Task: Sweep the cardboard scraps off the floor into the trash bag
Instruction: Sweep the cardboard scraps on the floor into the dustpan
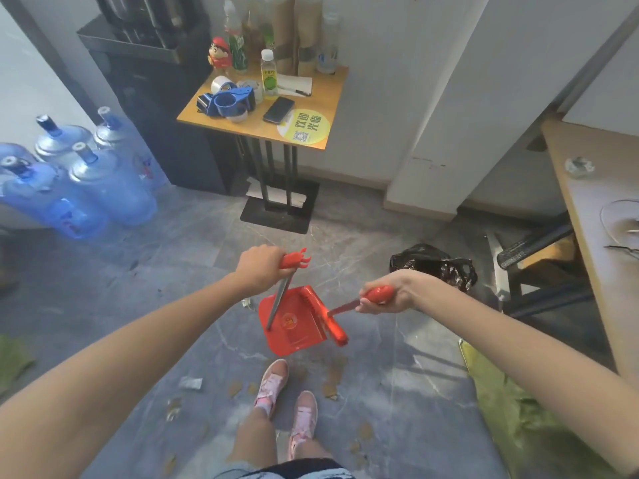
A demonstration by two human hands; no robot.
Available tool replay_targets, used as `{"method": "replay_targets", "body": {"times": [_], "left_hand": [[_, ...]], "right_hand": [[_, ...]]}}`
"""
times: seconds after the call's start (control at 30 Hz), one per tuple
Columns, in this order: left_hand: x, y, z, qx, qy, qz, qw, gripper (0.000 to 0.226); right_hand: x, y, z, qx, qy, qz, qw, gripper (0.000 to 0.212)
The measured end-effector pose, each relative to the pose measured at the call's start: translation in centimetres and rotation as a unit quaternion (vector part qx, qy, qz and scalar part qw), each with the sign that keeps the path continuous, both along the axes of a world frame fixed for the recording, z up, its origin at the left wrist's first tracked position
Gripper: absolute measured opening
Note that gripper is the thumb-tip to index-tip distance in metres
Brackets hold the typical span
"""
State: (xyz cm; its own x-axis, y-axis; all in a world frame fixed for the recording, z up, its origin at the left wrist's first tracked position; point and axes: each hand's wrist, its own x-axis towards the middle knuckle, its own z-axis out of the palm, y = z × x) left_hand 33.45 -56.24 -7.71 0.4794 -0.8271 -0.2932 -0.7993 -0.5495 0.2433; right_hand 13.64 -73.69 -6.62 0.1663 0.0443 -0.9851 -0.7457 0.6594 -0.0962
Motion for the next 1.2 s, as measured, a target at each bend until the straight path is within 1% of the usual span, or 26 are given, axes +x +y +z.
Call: {"method": "replay_targets", "body": {"times": [0.07,0.13,0.3,0.37,0.4,0.5,0.6,0.7,0.9,1.03,1.2], "left_hand": [[-0.6,0.8,-0.3,-0.005,-0.035,-0.005,0.999,0.035],[-1.2,1.6,-0.4,-0.013,-0.049,-0.009,0.999,0.036],[-2.5,3.8,-0.1,-0.019,-0.085,-0.037,0.996,0.034],[-3.1,4.9,-0.3,-0.016,-0.110,-0.054,0.992,0.038],[-3.5,5.5,-0.6,-0.014,-0.122,-0.064,0.990,0.041],[-4.6,7.7,-1.3,-0.016,-0.136,-0.076,0.988,0.043],[-5.2,10.5,-1.6,-0.025,-0.134,-0.075,0.988,0.041],[-5.6,13.7,-1.4,-0.045,-0.129,-0.072,0.988,0.041],[-6.6,21.5,-0.6,-0.082,-0.119,-0.069,0.987,0.042],[-8.0,27.6,0.0,-0.097,-0.120,-0.073,0.985,0.044],[-9.5,34.0,0.5,-0.110,-0.109,-0.061,0.986,0.038]], "right_hand": [[-0.8,1.2,-0.6,0.010,0.016,0.000,1.000,0.014],[-2.0,1.6,-0.9,-0.001,0.029,0.009,1.000,0.016],[-4.9,3.6,-1.0,-0.050,0.091,0.159,0.982,0.019],[-5.8,5.1,-0.8,-0.065,0.090,0.212,0.971,0.020],[-6.3,5.8,-0.9,-0.070,0.079,0.217,0.970,0.022],[-8.3,7.7,-1.5,-0.060,0.061,0.176,0.981,0.022],[-10.9,9.8,-1.7,-0.054,0.065,0.103,0.991,0.017],[-13.1,12.0,-1.1,-0.061,0.049,0.040,0.996,0.011],[-16.6,18.6,2.0,-0.066,0.016,-0.020,0.997,0.006],[-18.8,24.1,3.8,-0.083,-0.010,-0.061,0.995,0.009],[-20.6,29.2,3.8,-0.074,-0.024,-0.111,0.991,0.016]]}}
